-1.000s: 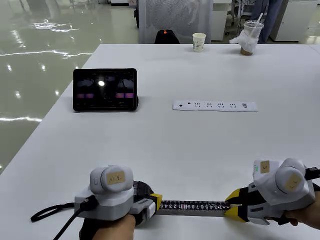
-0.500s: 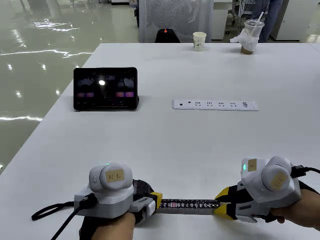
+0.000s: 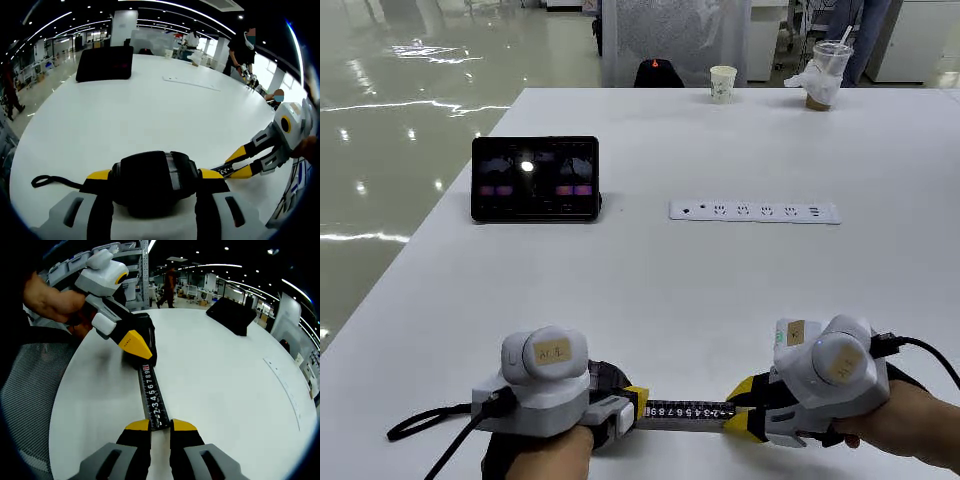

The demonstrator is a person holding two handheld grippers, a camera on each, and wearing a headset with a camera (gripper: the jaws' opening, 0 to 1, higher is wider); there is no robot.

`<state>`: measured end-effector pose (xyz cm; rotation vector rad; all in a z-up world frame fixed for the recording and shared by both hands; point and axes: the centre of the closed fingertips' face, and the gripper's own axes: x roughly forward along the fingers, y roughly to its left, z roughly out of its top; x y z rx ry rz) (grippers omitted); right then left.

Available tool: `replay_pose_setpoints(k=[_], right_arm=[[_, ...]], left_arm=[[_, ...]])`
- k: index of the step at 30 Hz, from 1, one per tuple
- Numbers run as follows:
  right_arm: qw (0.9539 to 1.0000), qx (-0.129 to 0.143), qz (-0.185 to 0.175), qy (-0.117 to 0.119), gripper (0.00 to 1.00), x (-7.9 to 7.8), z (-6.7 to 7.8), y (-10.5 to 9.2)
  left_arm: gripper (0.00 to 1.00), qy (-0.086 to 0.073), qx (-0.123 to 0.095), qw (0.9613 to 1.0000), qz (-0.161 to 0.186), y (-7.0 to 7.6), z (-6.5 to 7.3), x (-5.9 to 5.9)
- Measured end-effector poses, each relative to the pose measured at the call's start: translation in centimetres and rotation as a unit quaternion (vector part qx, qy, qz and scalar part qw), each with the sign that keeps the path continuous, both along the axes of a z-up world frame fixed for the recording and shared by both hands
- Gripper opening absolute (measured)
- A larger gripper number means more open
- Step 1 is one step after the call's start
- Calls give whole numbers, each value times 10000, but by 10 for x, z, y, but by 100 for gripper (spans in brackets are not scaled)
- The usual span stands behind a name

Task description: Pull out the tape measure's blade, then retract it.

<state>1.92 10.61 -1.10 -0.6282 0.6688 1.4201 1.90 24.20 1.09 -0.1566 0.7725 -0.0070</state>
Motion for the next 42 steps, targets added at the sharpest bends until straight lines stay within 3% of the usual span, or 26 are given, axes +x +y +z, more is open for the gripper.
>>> replay_pose_setpoints(k=[42], right_arm=[[9992, 270, 282, 43, 11, -11, -2, 71]], left_arm=[[62, 38, -151, 9999, 28, 0, -2, 1]])
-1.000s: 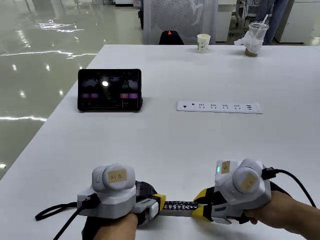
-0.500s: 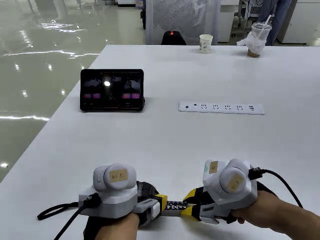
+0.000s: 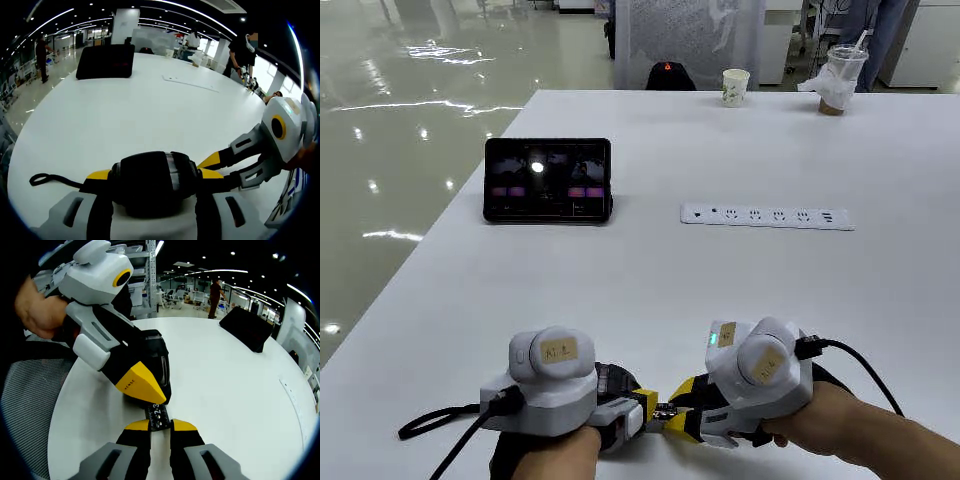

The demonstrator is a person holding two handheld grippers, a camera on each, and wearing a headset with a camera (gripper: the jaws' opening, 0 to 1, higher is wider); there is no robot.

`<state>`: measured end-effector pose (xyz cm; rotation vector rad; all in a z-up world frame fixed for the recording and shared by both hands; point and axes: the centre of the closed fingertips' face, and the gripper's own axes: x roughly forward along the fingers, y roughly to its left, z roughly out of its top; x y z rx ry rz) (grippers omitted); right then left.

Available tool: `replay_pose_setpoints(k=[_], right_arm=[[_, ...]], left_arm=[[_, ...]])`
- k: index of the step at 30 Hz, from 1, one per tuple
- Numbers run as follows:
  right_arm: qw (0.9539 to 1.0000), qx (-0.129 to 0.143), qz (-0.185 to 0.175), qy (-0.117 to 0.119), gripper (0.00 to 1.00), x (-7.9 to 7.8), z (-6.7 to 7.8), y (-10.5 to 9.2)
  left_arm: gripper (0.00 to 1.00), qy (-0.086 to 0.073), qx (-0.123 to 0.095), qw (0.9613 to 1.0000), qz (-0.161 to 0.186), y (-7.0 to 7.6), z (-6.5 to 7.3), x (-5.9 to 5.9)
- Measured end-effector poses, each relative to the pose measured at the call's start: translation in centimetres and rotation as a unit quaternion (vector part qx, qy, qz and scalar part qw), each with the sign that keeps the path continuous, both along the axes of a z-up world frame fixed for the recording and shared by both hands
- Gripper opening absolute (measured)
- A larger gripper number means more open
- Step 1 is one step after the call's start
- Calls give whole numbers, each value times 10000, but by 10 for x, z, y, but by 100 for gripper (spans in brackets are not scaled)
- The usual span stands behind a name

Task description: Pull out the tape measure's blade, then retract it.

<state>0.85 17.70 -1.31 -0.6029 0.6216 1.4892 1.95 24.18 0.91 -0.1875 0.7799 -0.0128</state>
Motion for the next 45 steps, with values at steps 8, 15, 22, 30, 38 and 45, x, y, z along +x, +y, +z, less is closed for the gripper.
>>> replay_pose_setpoints(k=[8, 15, 22, 30, 38, 45], right_arm=[[9999, 0, 86, -58, 11, -2, 0, 7], [9997, -37, 184, -148, 11, -3, 0, 13], [9995, -69, 240, -209, 12, -4, 0, 13], [9995, -87, 228, -214, 12, -4, 0, 13], [9996, -117, 180, -191, 12, -5, 0, 14], [9997, -180, 92, -136, 14, -4, -1, 11]], left_arm=[[62, 5, -30, 10000, -10, 0, 0, 0], [62, -1, -36, 10000, -10, 0, 0, 0], [63, -9, -39, 10000, -5, -1, 1, 0], [63, -18, -34, 10000, -30, -2, 1, -1], [64, -9, -13, 10000, -87, -3, 1, -1], [64, 26, -9, 9999, -127, -3, 1, -1]])
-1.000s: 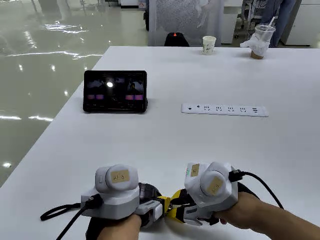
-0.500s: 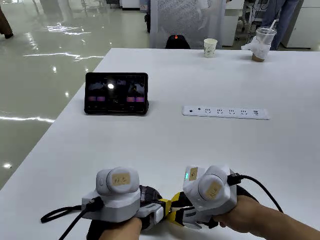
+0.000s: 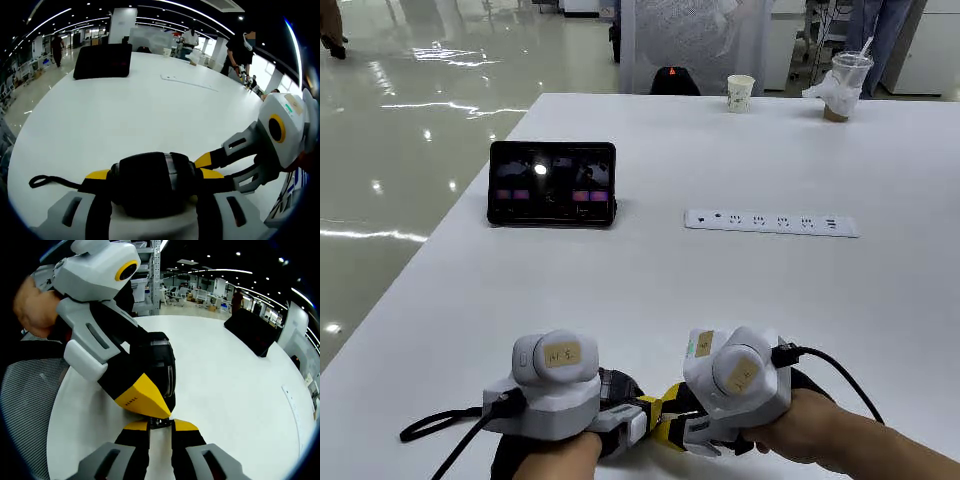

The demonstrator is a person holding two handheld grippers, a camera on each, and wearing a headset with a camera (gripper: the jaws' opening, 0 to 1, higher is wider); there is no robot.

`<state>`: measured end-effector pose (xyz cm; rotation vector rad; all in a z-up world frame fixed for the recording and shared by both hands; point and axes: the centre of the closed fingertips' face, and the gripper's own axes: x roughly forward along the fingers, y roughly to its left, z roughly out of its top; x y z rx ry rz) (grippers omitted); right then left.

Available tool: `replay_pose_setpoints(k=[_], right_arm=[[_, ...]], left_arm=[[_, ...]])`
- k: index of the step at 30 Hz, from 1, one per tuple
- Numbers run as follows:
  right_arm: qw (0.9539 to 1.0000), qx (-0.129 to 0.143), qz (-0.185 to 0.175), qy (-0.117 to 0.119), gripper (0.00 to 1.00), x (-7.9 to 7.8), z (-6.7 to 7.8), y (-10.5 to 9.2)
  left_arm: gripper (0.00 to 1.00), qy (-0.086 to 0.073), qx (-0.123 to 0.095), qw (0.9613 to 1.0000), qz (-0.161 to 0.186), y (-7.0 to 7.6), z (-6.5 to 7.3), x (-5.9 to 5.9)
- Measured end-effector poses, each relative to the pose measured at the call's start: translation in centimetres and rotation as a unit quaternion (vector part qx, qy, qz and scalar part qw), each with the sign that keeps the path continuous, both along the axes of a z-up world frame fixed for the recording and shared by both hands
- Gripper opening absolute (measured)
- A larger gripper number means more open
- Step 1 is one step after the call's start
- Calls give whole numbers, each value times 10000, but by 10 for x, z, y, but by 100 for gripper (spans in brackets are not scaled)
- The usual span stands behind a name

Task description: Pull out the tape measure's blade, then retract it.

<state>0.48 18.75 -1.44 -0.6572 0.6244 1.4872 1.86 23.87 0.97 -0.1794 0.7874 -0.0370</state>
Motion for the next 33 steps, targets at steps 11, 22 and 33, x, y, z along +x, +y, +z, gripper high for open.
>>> replay_pose_setpoints(k=[11, 22, 33], right_arm=[[9998, -80, -172, 20, 20, 4, 1, -10], [9993, -41, -379, 12, 28, 4, 6, -22], [9975, 8, -701, 18, 37, 4, 11, -44]], left_arm=[[63, 22, 136, 9996, -243, 0, 3, 0], [64, -58, 260, 9987, -432, 5, 8, -7], [67, -52, 299, 9973, -668, 6, 8, -18]])
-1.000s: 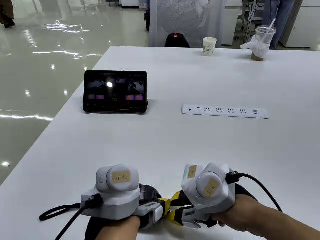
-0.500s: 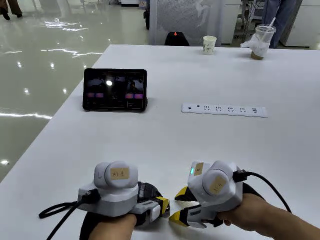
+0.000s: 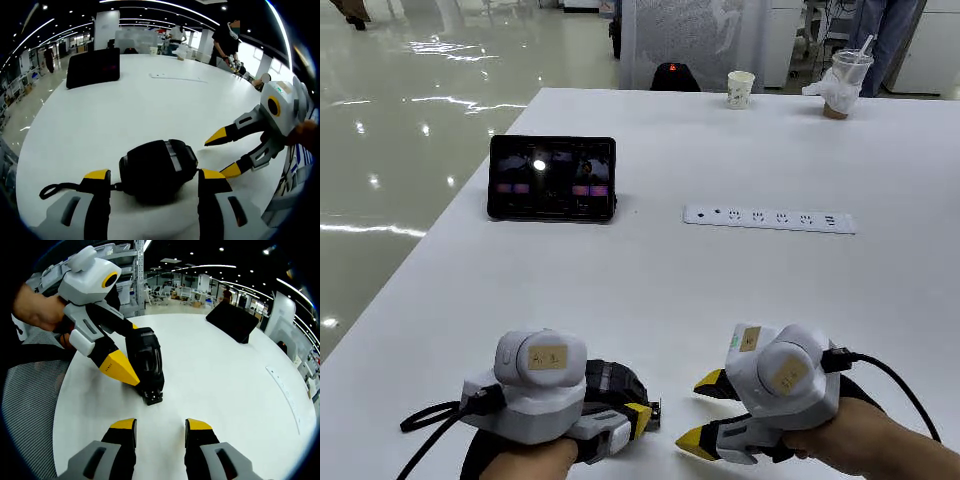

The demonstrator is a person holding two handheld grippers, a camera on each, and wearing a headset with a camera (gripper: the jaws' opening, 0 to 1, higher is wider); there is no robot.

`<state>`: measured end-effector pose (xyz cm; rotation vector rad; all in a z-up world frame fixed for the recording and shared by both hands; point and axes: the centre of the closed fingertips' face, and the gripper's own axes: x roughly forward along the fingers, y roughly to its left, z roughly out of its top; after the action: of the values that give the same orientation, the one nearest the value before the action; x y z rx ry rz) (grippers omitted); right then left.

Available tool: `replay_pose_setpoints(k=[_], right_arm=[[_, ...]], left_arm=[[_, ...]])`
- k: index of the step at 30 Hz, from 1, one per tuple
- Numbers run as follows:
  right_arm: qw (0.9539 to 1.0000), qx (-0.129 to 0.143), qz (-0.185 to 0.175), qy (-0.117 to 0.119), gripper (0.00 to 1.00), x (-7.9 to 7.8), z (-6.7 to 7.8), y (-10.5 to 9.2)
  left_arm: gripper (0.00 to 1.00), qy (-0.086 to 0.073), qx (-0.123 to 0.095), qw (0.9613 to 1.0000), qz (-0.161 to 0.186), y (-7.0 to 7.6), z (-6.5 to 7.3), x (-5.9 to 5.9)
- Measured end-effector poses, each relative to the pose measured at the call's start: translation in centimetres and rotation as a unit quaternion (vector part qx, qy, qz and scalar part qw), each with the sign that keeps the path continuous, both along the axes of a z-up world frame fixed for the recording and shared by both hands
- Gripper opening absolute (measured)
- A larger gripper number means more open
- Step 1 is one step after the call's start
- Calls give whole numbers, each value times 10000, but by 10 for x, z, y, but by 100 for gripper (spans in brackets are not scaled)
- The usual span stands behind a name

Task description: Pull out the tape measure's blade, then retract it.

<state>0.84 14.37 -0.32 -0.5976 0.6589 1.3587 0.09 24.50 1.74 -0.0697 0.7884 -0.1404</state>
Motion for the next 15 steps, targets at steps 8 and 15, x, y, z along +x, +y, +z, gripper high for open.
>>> replay_pose_setpoints(k=[8, 15], right_arm=[[9997, 48, -237, 1, 41, 0, 4, -15], [9988, 132, -467, -16, 45, 1, 8, -30]], left_arm=[[70, -75, 95, 9996, -244, 3, 3, -7], [72, -138, 180, 9987, -457, 6, 6, -12]])
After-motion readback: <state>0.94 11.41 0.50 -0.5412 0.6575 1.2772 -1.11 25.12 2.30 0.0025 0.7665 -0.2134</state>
